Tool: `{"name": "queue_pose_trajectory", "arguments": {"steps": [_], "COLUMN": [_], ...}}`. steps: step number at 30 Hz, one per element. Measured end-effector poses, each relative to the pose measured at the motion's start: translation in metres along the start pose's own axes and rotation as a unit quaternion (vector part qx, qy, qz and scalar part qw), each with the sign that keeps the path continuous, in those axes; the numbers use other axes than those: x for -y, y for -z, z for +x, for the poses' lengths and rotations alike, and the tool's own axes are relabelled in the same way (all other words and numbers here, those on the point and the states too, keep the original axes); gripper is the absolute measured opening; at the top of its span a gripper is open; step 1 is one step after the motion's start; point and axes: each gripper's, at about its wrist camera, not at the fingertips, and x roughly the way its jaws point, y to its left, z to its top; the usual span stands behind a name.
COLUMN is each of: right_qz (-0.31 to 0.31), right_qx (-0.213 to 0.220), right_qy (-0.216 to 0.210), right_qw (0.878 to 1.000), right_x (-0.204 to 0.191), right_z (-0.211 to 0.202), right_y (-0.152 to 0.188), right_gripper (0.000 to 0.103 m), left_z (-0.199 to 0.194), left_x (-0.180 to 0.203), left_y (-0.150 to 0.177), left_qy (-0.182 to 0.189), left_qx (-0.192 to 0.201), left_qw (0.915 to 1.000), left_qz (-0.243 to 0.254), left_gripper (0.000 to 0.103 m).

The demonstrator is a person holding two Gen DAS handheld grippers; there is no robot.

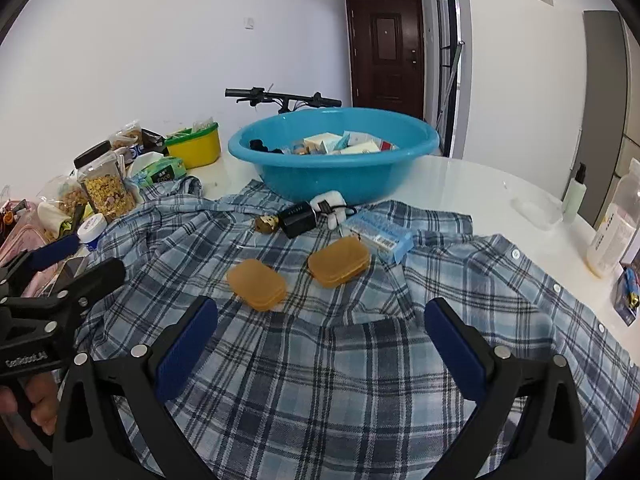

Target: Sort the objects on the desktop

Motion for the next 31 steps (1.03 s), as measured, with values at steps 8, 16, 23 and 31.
{"name": "queue_pose_trajectory", "arguments": {"steps": [8,16,23,31], "right_qz": [-0.001,0.005,0.005,0.005], "right_qx": [0.000,0.004,0.006,0.005], "right_qy": [0.010,-0.003,-0.002,0.000], "right_qw": [1.000,1.000,1.000,1.000], "right_x": [0.000,0.001,-0.001,-0.002], "right_z": [-0.001,-0.006,-0.008,-0.007], "right_y": [0.005,0.011,0.012,0.013], "right_gripper": [0.103,0.103,0.103,0.103], "left_z": [0.001,0.005,0.006,0.003], "left_x": [0.008,0.012,0.014,0.014], "left_y": [0.006,0.012,0.015,0.018], "left_qy": [0.002,0.005,0.006,-0.005], "left_qx": [-0.007,-0.016,-0.019,-0.011], "left_qw": [1.0000,0.9999,0.9998,0.9998], "left_qz": [0.006,0.004,0.005,0.013], "left_gripper": [0.103,0.103,0.103,0.103]}}
